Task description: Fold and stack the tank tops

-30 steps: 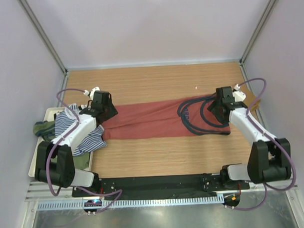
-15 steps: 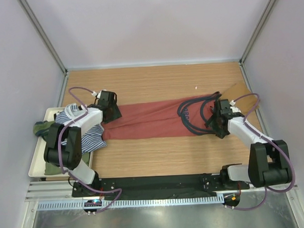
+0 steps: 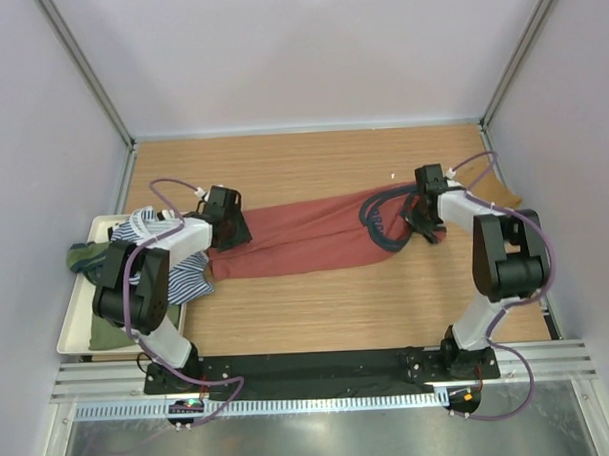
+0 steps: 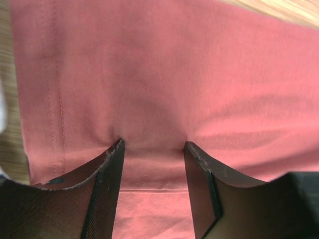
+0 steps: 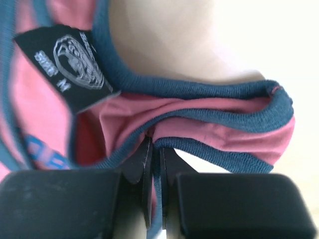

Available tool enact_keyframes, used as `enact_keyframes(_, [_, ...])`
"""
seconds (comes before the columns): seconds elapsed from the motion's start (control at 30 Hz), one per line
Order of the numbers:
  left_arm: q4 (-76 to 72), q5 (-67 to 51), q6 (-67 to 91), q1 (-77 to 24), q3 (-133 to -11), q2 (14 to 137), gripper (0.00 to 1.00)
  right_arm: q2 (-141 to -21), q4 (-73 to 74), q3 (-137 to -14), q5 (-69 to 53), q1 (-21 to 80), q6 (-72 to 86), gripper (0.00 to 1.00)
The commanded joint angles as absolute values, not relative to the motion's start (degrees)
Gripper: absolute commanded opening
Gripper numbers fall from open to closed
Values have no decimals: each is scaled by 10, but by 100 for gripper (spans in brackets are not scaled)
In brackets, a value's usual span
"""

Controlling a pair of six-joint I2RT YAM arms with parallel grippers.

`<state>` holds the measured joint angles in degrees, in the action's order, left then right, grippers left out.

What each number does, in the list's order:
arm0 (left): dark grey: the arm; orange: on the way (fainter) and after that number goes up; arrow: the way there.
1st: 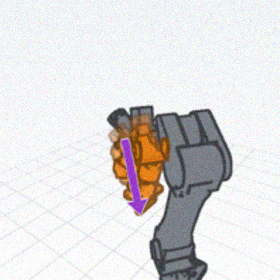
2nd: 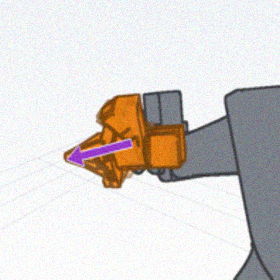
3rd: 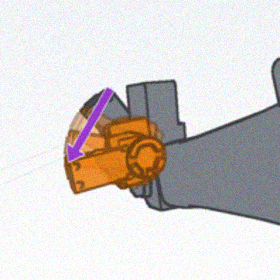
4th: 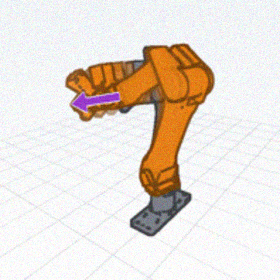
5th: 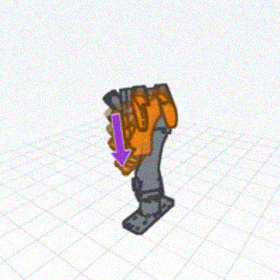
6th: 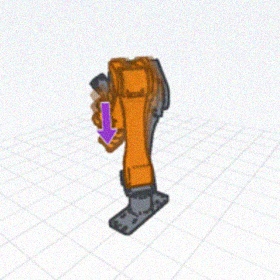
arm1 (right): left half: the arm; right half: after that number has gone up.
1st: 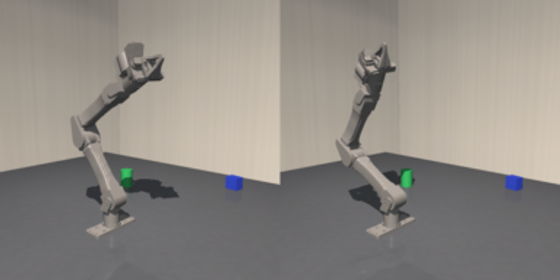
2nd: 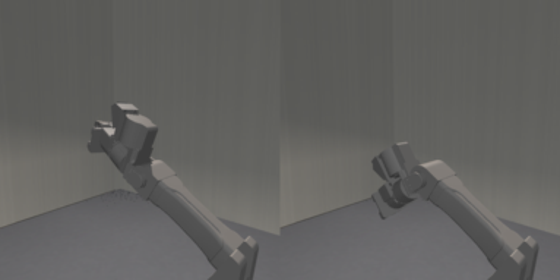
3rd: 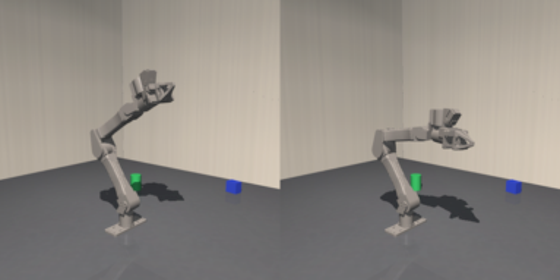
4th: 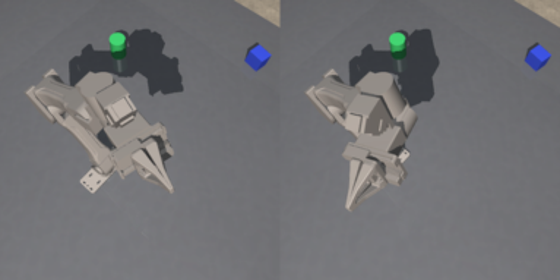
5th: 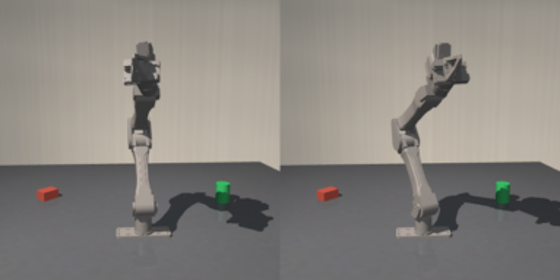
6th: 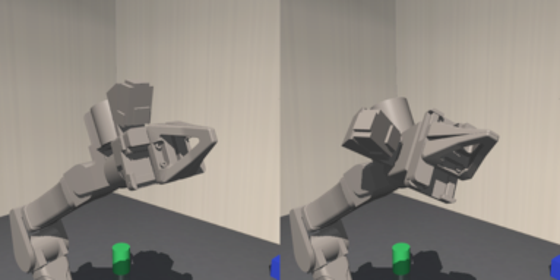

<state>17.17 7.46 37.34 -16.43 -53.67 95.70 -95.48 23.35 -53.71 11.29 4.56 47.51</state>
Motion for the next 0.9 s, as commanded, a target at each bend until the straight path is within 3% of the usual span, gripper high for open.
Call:
enact_keyframes(0.0, [171,26,389,-194,-496,946,52,-1042,207,-639,113,47,465,4])
enact_keyframes(0.17, [173,11,409,-264,-433,918,50,-1190,212,-808,57,47,433,4])
enact_keyframes(0.47, [220,40,527,-513,-419,866,50,-1342,146,-1025,-95,46,439,10])
enact_keyframes(0.57, [265,68,553,-590,-459,857,53,-1378,112,-1078,-146,46,445,18])
enact_keyframes(0.67, [259,40,560,-596,-467,859,55,-1425,126,-1150,-160,47,448,28])
enact_keyframes(0.7, [259,38,561,-597,-467,859,56,-1439,131,-1166,-163,47,446,39])
enact_keyframes(0.87, [272,72,571,-602,-455,810,80,-1395,144,-1159,-143,47,411,68])
